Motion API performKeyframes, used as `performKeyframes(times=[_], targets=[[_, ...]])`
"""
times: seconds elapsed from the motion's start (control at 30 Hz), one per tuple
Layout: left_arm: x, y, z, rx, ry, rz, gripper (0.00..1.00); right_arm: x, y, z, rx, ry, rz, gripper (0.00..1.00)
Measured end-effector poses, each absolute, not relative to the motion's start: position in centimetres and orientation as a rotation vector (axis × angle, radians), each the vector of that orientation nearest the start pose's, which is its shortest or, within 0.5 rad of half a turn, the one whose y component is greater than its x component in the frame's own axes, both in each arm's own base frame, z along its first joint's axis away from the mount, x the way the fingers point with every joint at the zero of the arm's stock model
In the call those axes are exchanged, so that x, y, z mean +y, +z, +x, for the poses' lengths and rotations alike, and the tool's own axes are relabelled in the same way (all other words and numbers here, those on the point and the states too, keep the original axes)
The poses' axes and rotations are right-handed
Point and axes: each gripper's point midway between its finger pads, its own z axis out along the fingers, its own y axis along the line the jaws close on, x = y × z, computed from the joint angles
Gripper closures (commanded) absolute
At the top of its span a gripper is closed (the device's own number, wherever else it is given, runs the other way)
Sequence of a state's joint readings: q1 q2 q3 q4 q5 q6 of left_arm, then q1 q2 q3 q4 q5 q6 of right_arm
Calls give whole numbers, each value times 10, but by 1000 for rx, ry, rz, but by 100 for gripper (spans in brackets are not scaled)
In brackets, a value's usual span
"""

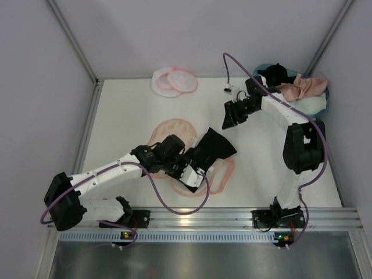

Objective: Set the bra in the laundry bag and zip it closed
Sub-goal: Adjust the bra at the center of the board.

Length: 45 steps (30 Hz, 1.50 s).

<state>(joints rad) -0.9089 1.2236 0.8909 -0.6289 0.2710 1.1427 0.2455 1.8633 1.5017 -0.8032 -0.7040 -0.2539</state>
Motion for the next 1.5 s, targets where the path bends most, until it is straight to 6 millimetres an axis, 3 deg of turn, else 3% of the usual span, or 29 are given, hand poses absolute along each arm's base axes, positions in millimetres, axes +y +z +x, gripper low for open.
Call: performKeyframes(times=[0.17, 0.4, 0.63, 0.87, 1.1, 1.27, 1.5], targets=[[-240, 101, 173, 1264, -270, 2230, 46, 195, 109, 372, 2460, 930, -857, 55], [-233, 90, 167, 1282, -285, 2254, 49, 194, 68, 358, 2559, 992, -915, 56], [-227, 78, 158, 1250, -309, 2302, 53, 197, 68, 353, 2539, 1033, -957, 65], [-227, 74, 155, 1175, -307, 2342, 67, 204, 69, 348, 2522, 1064, -982, 74], [-219, 58, 141, 1125, -321, 2419, 68, 208, 67, 343, 2527, 1074, -991, 77], [-221, 51, 144, 1142, -303, 2429, 64, 209, 67, 343, 2527, 1079, -991, 78], [-222, 50, 151, 1139, -267, 2414, 73, 211, 66, 340, 2532, 1084, -994, 97]])
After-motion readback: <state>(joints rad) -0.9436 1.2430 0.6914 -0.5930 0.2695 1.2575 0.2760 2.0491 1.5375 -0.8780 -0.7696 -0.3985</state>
